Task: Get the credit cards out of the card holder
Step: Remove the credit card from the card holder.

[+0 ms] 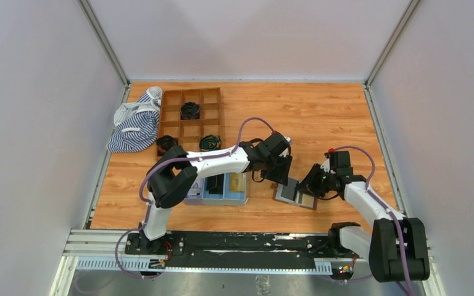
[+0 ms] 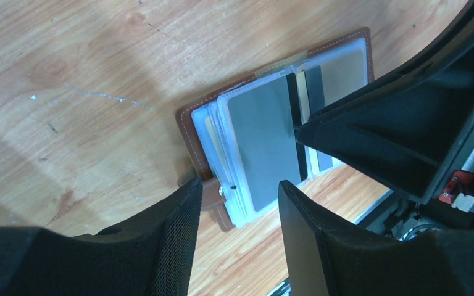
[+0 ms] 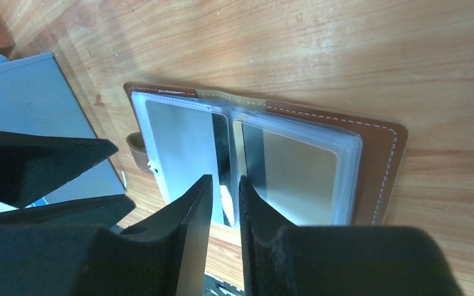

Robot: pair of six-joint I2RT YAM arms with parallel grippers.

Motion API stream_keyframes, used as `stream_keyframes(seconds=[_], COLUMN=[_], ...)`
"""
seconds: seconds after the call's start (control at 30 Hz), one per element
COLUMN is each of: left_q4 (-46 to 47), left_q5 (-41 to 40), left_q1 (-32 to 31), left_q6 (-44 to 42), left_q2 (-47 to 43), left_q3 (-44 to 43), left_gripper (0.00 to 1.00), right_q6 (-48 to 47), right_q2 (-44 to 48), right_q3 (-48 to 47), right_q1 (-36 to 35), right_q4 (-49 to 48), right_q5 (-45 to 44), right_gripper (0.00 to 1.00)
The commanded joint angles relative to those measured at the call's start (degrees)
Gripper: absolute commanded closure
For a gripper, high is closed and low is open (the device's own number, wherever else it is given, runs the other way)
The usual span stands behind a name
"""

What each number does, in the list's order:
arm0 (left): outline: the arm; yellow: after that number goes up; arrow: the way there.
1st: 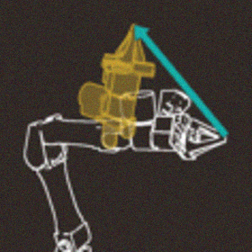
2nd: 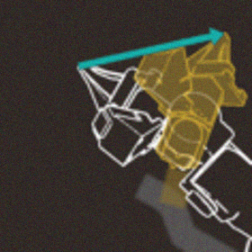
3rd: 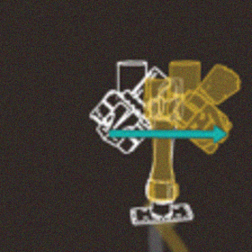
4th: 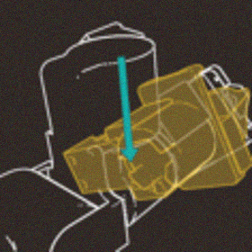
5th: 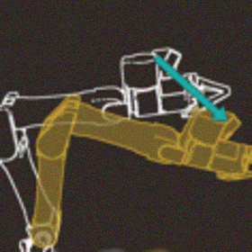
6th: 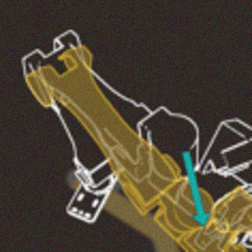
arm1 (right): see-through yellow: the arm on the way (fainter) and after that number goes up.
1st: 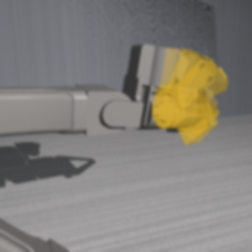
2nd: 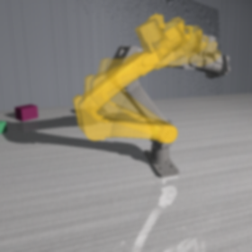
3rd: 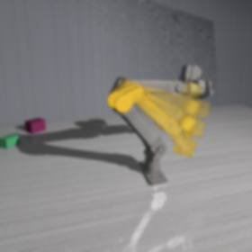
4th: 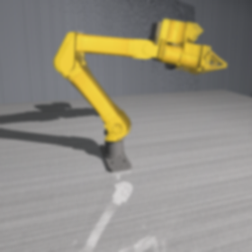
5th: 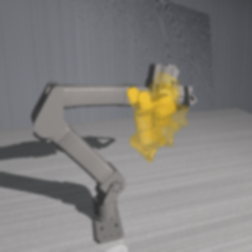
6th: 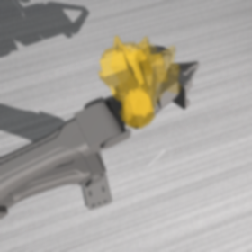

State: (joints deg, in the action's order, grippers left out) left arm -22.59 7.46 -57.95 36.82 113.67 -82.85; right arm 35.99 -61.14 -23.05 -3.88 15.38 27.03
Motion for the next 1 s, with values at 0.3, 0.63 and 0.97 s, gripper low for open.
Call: stream_keyframes(seconds=[0.3, 0.63, 0.97], left_q4=[2.69, 0.44, -0.98], left_q5=[2.11, 0.4, -0.96], left_q1=[-0.23, -0.2, -0.16], left_q6=[1.45, 1.33, 1.15], left_q2=[6.13, 8.26, 8.89], left_q3=[0.31, -0.46, -0.07], left_gripper=[0.56, 0.89, 1.0], right_q6=[3.42, 6.97, 7.68], right_q2=[-4.59, -1.82, 2.24], right_q3=[4.61, 7.6, 9.68], right_q1=[-0.71, -0.66, 1.85], right_q4=[-8.73, -10.89, -10.32], right_q5=[4.29, 4.1, 4.6], right_gripper=[0.79, 0.99, 1.0])
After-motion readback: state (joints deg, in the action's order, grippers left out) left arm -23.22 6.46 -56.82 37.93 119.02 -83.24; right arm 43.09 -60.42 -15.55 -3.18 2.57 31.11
